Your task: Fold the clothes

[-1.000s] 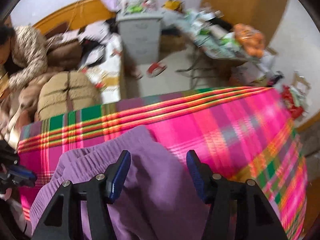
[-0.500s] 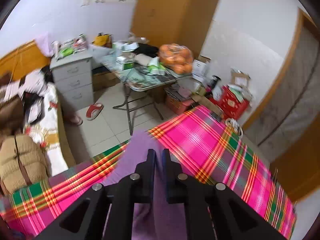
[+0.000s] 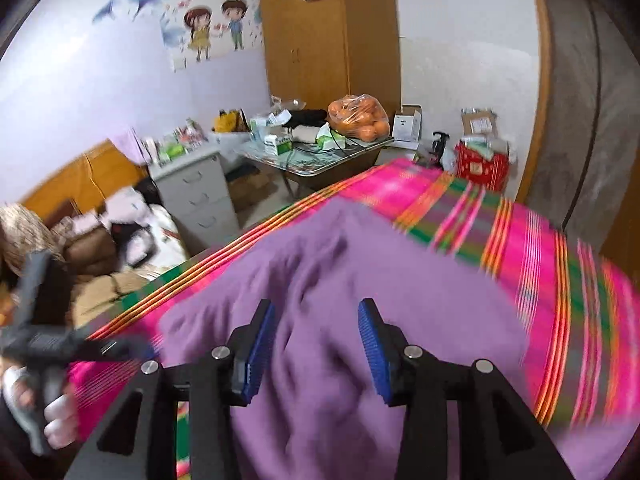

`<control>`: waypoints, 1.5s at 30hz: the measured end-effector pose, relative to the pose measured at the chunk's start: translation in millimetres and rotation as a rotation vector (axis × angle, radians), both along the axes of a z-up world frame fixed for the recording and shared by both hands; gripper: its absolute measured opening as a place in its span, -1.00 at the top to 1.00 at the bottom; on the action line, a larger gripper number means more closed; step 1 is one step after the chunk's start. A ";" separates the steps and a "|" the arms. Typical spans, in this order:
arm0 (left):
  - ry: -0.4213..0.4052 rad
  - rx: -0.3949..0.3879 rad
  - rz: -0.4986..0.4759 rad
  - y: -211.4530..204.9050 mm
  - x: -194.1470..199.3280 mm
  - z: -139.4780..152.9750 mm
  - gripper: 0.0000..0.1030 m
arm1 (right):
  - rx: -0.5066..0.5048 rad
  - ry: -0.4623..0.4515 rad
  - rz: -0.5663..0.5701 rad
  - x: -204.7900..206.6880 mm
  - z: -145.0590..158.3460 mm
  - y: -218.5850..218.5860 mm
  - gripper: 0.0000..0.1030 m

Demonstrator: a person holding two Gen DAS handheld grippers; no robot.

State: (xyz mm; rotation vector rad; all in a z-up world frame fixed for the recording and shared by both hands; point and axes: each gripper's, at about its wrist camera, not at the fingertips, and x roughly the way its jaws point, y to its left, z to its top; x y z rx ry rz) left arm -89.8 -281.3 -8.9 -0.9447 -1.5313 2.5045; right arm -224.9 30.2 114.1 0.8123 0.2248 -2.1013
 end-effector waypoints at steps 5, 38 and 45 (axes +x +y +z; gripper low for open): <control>-0.020 0.002 0.048 8.3 -16.4 1.0 0.19 | -0.085 -0.071 -0.054 22.5 -18.9 49.1 0.12; -0.123 -0.445 0.079 -31.6 6.9 6.0 0.91 | 0.142 0.130 0.072 5.1 -52.2 -17.6 0.29; -0.141 -0.509 0.088 -22.9 3.1 5.3 0.91 | 0.067 0.074 0.076 -0.2 -51.4 -2.1 0.32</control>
